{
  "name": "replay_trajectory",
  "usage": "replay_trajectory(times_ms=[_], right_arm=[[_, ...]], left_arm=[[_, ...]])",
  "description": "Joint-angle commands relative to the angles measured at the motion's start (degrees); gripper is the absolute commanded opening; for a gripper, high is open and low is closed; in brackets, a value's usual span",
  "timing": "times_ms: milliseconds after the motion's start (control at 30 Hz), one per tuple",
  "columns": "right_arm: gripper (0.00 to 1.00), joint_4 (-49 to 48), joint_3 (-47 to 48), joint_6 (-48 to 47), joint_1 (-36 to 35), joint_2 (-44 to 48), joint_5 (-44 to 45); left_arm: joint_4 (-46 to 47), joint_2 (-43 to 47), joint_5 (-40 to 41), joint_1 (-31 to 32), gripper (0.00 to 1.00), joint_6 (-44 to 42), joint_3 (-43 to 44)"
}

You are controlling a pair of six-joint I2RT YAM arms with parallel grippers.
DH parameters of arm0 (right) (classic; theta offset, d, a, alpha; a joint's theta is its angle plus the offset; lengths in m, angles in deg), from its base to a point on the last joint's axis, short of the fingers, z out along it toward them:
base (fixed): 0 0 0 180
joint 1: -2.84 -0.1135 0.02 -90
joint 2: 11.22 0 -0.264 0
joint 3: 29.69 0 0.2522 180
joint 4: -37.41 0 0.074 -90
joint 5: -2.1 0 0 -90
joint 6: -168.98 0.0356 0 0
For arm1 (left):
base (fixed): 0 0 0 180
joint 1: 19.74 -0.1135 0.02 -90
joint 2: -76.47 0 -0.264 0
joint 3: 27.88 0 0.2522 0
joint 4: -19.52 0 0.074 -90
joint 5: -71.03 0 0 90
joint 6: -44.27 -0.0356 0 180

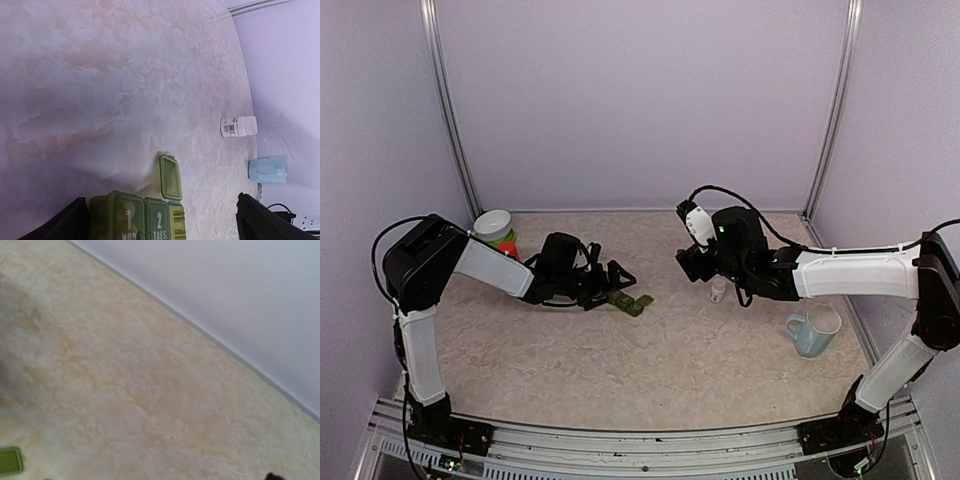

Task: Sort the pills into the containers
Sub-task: Place the pill container at the center of the board.

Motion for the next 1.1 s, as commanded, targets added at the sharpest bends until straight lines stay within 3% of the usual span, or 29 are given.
replay_trajectory(times_ms=[0, 267, 533, 900, 1067], right_arm=[[0.92, -0.9, -0.7, 0.3, 0.2, 1.1, 0.3], [0.93, -1.2, -0.7, 0.2, 0.2, 1.0, 0.0], [1.0, -1.1, -1.2, -0.5, 0.2, 1.3, -1.8], [1.0, -1.2, -0.9, -0.1, 0.2, 0.6, -3.4], [1.0, -1.6, -1.1, 0.4, 0.2, 0.7, -2.1]], left_arm=[[-8.4, 3.7, 6.5, -0.9, 0.99, -5.4, 1.3], [-15.1, 6.0, 12.2, -0.9, 0.99, -10.1, 2.2], [-23.9, 17.2, 26.9, -1.9, 0.99, -19.2, 3.3], [-34.3, 28.2, 38.9, -11.9, 0.99, -26.0, 2.5], [-32.9, 30.1, 39.7, -14.4, 0.99, -25.8, 0.2]])
